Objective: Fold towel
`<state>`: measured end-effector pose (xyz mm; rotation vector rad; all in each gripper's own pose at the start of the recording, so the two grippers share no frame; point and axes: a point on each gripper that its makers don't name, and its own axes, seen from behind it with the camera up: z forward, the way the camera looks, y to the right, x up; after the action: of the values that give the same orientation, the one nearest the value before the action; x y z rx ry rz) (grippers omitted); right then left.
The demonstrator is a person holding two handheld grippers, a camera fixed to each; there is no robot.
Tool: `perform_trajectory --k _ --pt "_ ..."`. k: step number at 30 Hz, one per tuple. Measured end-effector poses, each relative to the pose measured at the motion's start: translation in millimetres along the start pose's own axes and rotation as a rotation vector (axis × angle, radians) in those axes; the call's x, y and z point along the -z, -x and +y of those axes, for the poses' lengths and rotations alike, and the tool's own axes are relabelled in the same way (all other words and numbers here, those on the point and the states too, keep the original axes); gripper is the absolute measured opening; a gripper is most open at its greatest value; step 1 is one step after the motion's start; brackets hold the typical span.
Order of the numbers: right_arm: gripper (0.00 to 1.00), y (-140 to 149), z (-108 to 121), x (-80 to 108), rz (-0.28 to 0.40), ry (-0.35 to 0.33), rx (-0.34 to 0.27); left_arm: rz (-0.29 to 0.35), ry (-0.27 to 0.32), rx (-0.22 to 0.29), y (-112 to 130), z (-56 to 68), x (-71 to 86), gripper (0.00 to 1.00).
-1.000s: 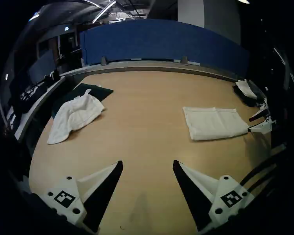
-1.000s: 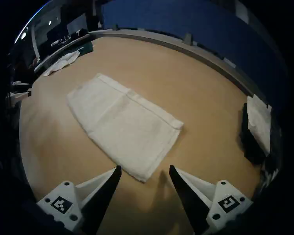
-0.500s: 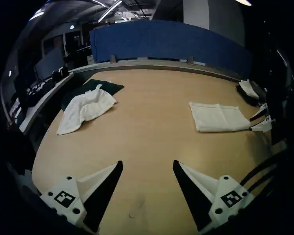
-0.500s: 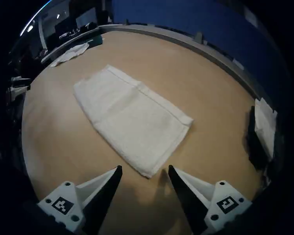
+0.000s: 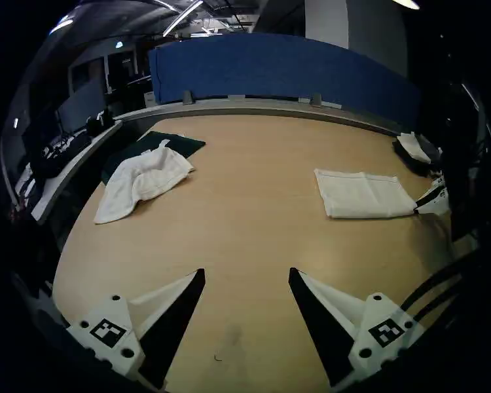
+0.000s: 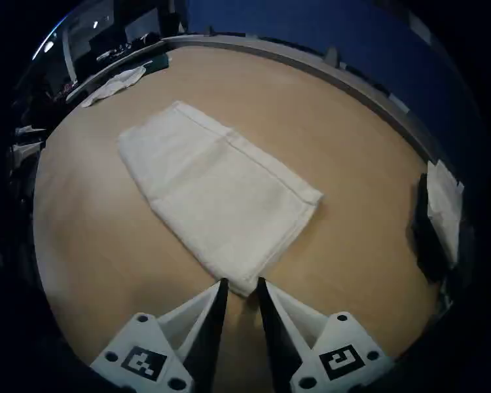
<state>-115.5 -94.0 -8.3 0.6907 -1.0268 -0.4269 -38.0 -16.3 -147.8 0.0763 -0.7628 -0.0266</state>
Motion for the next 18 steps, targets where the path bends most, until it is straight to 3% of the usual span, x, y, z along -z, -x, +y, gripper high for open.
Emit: perform_trajectory --k 7,18 --pt "0.05 0.3 1.4 -0.5 0.002 0.009 -0.007 -0.002 0.0 0.0 3.0 -1.0 0.0 0.95" --pt "0.02 0.8 -1.9 1.3 -0.002 0.004 -0.018 -0.012 0.006 0.006 6.9 -0.4 1.3 0.95"
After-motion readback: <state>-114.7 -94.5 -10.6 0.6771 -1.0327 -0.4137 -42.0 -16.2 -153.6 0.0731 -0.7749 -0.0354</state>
